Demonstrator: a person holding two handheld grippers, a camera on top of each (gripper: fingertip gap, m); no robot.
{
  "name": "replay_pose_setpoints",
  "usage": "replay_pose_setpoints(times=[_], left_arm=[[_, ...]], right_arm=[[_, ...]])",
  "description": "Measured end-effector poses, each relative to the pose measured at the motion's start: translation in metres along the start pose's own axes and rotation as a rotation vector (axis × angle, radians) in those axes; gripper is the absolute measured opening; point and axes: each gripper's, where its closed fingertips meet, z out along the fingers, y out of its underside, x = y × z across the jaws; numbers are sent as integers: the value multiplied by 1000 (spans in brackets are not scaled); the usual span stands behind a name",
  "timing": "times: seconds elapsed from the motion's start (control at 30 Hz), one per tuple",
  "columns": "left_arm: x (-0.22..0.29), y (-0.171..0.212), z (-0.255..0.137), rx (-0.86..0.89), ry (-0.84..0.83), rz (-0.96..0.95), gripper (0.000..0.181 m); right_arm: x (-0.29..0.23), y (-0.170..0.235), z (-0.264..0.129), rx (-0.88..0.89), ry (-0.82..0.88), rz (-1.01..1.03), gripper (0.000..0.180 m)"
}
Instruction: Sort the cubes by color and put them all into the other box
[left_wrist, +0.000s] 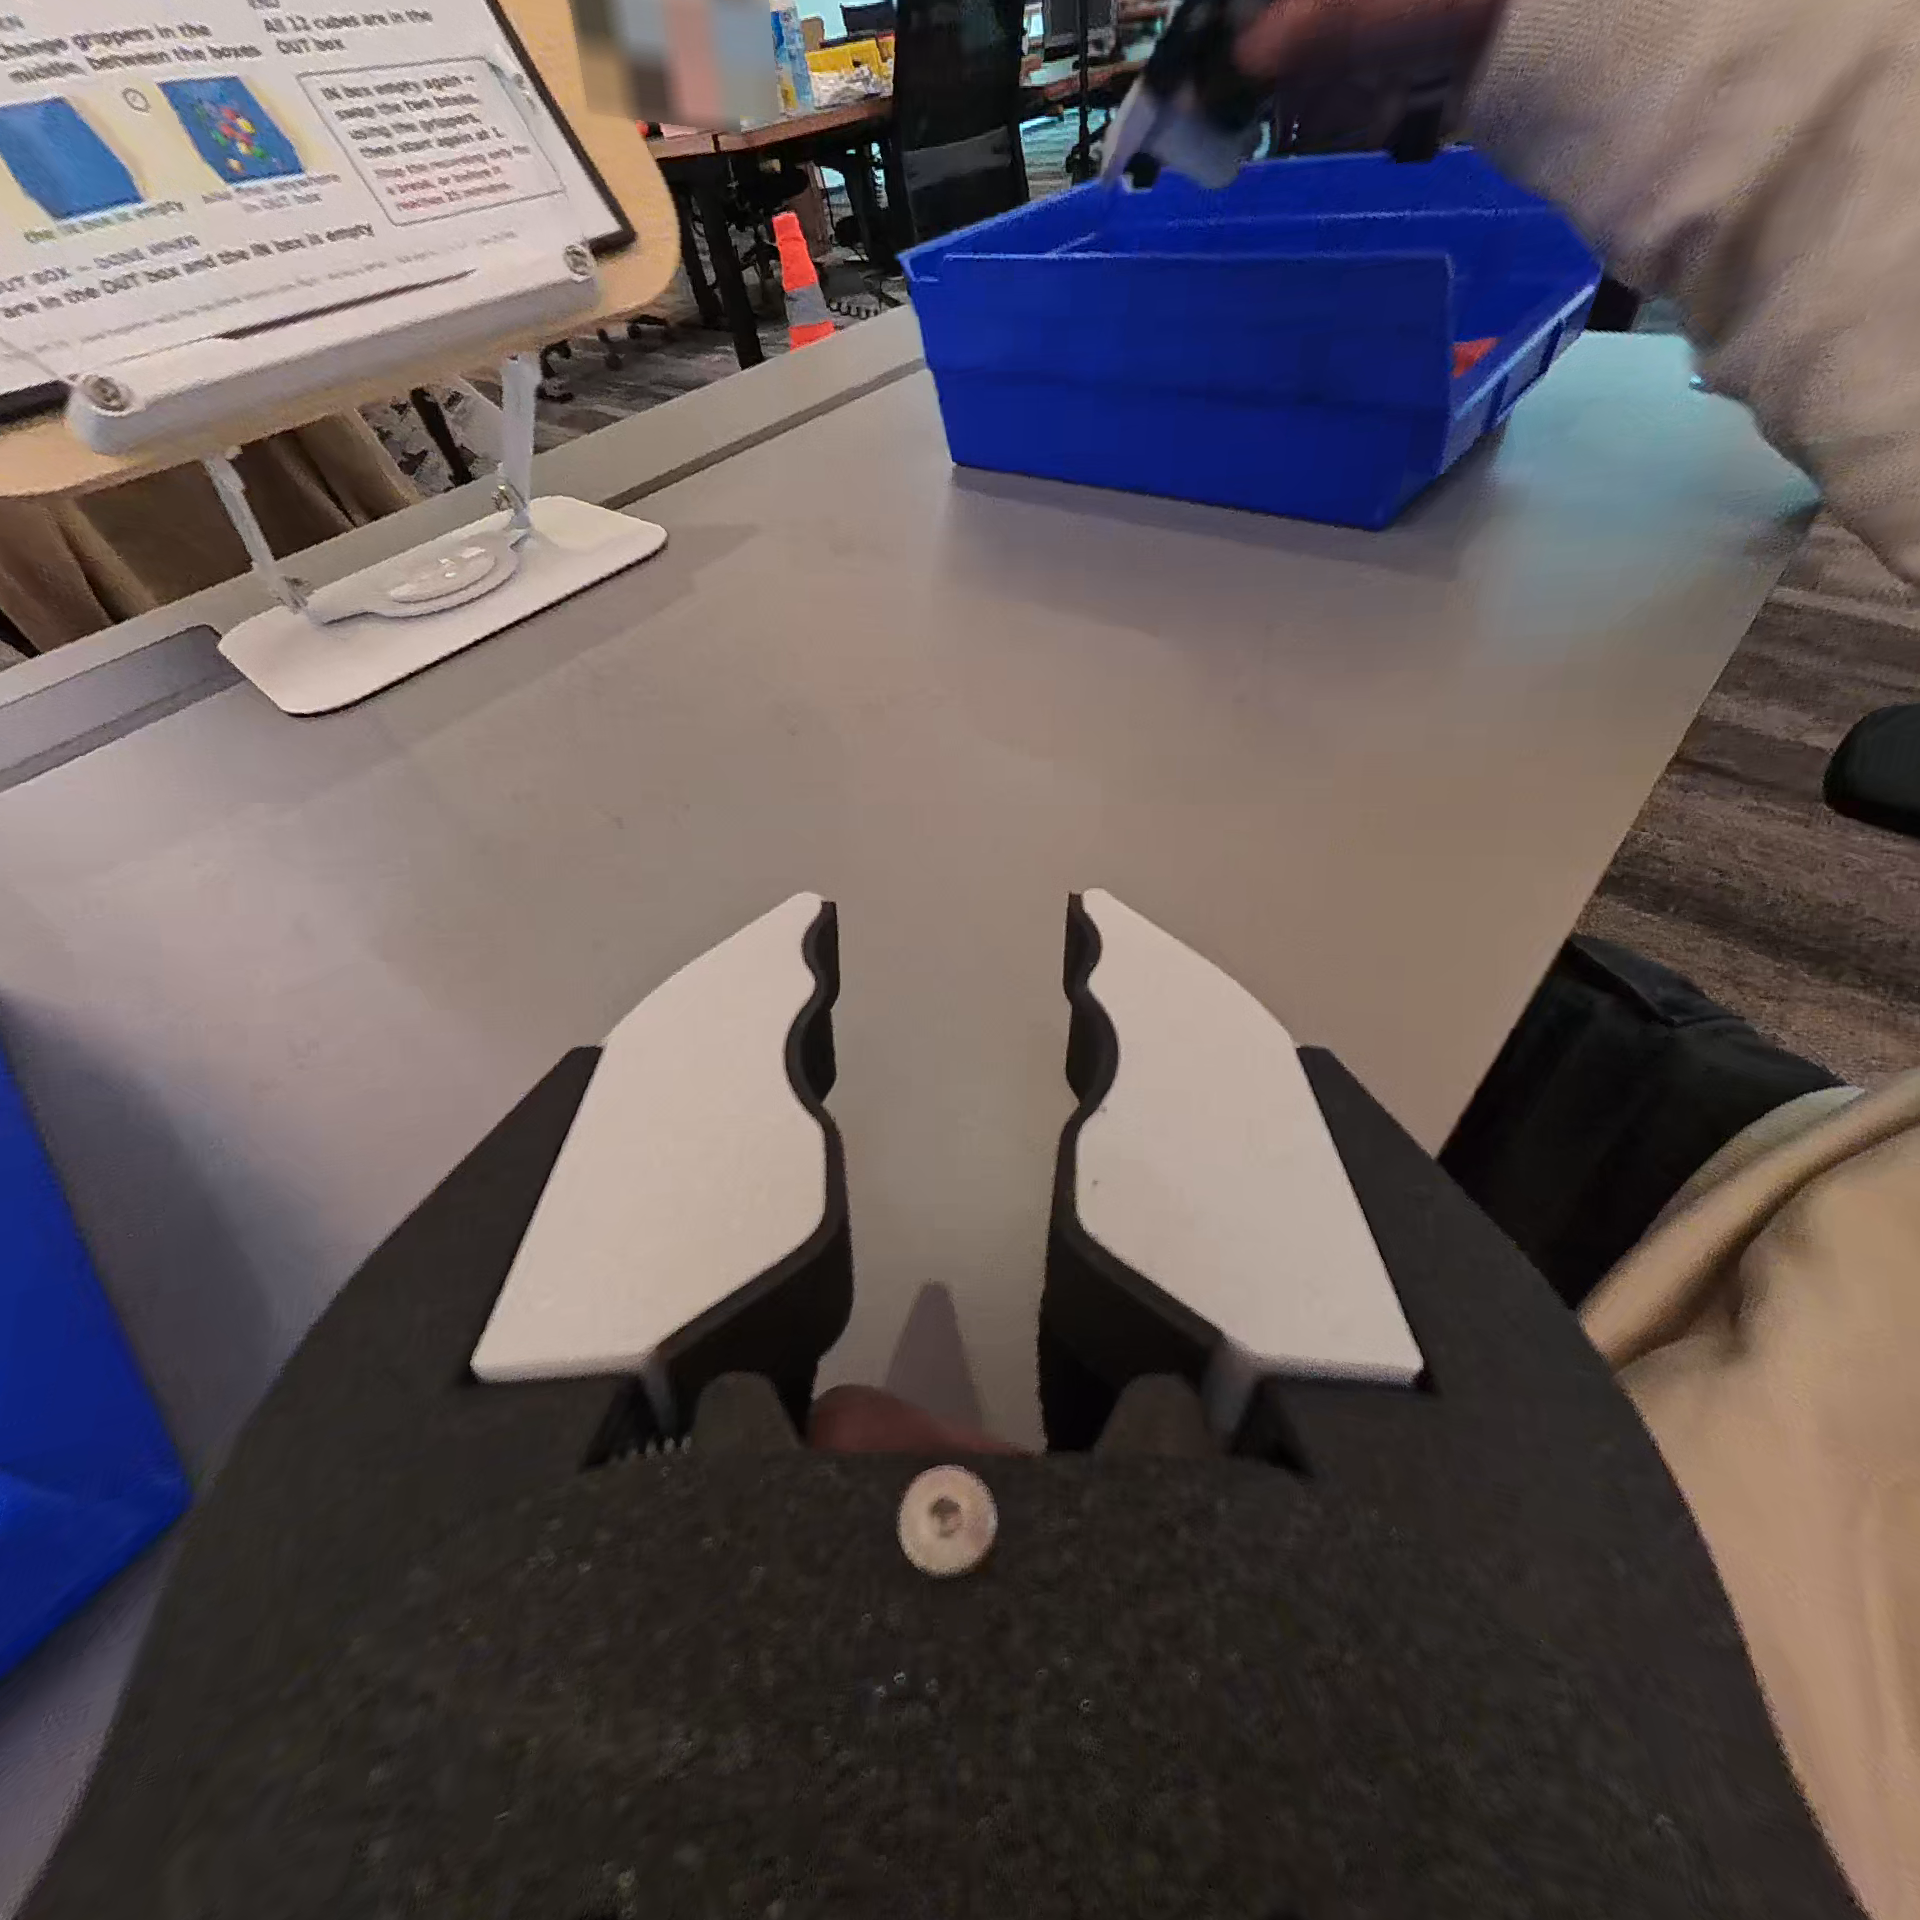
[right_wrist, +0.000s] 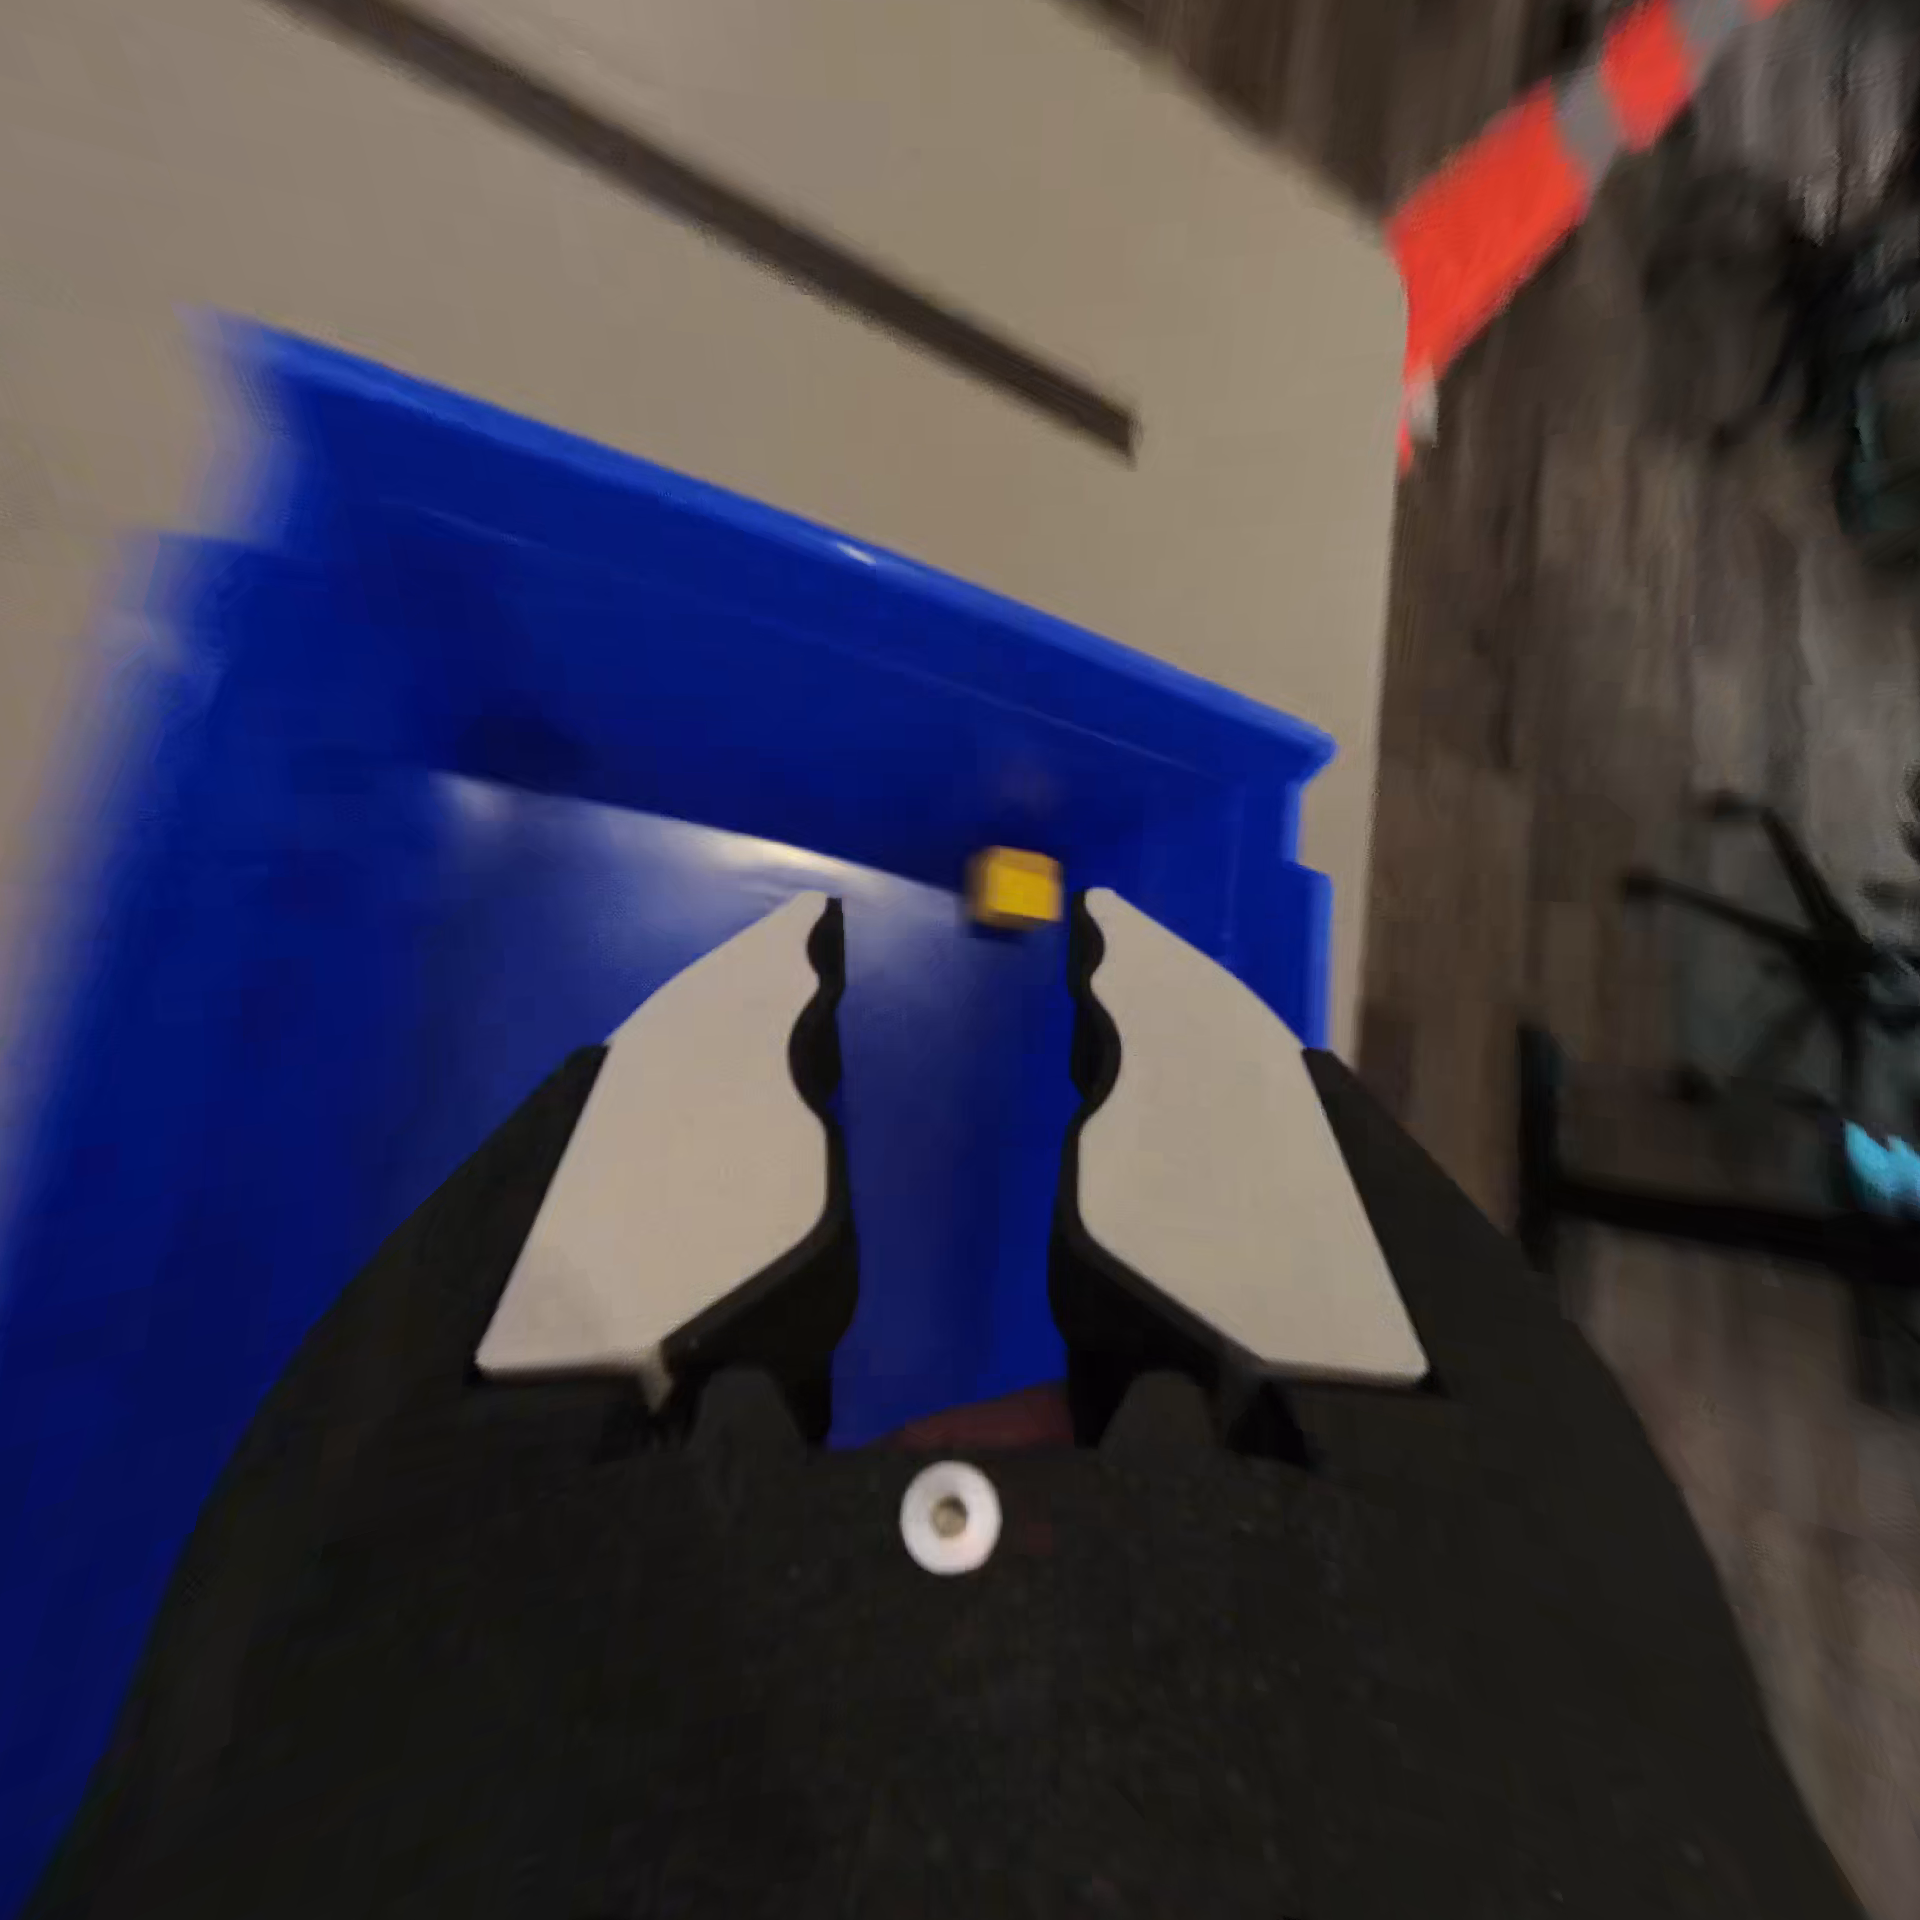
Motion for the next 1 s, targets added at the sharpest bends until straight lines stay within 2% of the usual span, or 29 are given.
replay_pose_setpoints(times=[0.07,0.13,0.2,0.27,0.33,0.47,0.57,0.67,0.8,0.87,0.93,1.0], left_arm=[[-6,-2,0,4,-14,-22,41],[-12,-1,2,-2,-23,-46,41],[-16,2,4,-17,-34,-70,41],[-18,7,6,-40,-37,-87,41],[-18,6,6,-40,-27,-90,41],[-18,11,8,-76,-19,-104,42],[-22,7,0,-85,-5,-122,43],[-45,-3,-20,-69,-63,-130,44],[-116,-6,-60,-112,-292,-191,37],[-161,12,-77,-288,-422,-266,38],[-206,29,-87,-457,-536,-263,42],[-248,41,-90,-563,-615,-296,43]], right_arm=[[-60,-13,-70,288,-204,80,40],[-143,-3,-139,493,-517,160,39],[-222,26,-187,579,-813,257,37],[-284,64,-201,537,-965,297,40],[-315,84,-206,510,-975,231,41],[-336,97,-198,491,-900,94,40],[-340,99,-200,499,-896,58,39],[-339,97,-204,507,-899,38,38],[-338,98,-206,503,-925,51,37],[-338,98,-207,499,-940,58,36],[-338,97,-208,497,-957,61,36],[-339,97,-209,495,-977,63,35]])
